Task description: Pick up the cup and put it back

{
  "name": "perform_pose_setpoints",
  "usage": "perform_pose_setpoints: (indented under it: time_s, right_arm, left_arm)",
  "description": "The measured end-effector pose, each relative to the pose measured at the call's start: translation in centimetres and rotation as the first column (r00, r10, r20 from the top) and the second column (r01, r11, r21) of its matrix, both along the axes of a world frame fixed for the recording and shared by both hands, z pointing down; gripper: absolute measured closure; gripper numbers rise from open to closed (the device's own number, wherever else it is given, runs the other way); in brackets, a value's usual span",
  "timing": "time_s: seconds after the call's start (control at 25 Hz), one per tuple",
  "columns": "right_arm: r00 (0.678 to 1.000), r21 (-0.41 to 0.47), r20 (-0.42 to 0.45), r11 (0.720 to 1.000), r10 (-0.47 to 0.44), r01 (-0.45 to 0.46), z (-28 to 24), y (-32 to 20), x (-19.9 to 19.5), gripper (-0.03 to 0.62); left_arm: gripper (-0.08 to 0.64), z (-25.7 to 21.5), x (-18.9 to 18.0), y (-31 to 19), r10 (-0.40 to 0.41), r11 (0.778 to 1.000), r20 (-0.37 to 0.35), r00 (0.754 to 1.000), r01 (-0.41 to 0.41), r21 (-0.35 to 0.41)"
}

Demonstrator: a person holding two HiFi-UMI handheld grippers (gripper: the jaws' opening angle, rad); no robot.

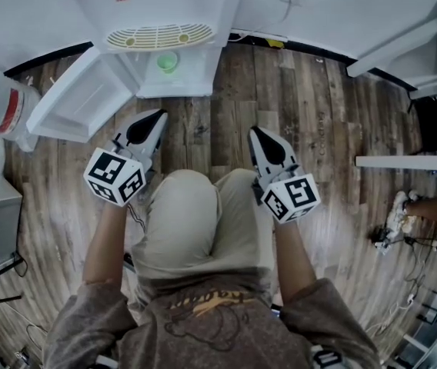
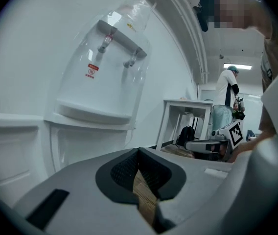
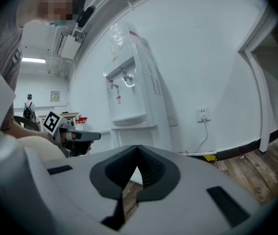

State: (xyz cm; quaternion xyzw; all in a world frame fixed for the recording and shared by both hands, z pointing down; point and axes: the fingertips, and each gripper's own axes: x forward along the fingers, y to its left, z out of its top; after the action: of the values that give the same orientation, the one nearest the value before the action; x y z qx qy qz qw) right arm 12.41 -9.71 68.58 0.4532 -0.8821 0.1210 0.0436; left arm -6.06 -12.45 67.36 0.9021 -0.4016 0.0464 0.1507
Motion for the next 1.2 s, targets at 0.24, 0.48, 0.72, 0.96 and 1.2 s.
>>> perform_pose_setpoints:
  time_s: [0.24,0.48,0.72,0.96,1.2]
  right_arm:
    - [0.999,-0.040,0.006,0.998,-0.049,0.050,-7.8,-0.9,-1.4,0.591]
    - [1.000,-0.076,0.014,0.997,-0.002,0.003,-21.6,-1.3,-1.3,0.591]
    - [1.000,-0.098,0.001,0.995,0.028,-0.028,-37.6,-0.4,-0.9,0.591]
    - [0.998,-0.093,0.009,0.994,0.063,-0.061,-51.1,0.4,-1.2,0.591]
    - [0.998,-0.082,-0.014,0.995,0.063,-0.064,-59.3,0.1,-1.3,0.591]
  left_arm:
    - [0.557,-8.8,0.6,-0.5,0.021,0.999,-0.035,0.999,-0.022,-0.043]
    - [0.556,-23.2,0.6,-0.8,0.074,0.995,-0.020,0.997,-0.075,-0.071]
    - [0.557,-39.6,1.1,-0.5,0.107,0.991,-0.006,0.994,-0.107,-0.078]
    - [0.555,-53.1,0.7,-0.1,0.128,0.990,0.003,0.992,-0.128,-0.066]
    - [0.556,-60.8,1.3,-0.6,0.154,0.986,-0.005,0.988,-0.154,-0.056]
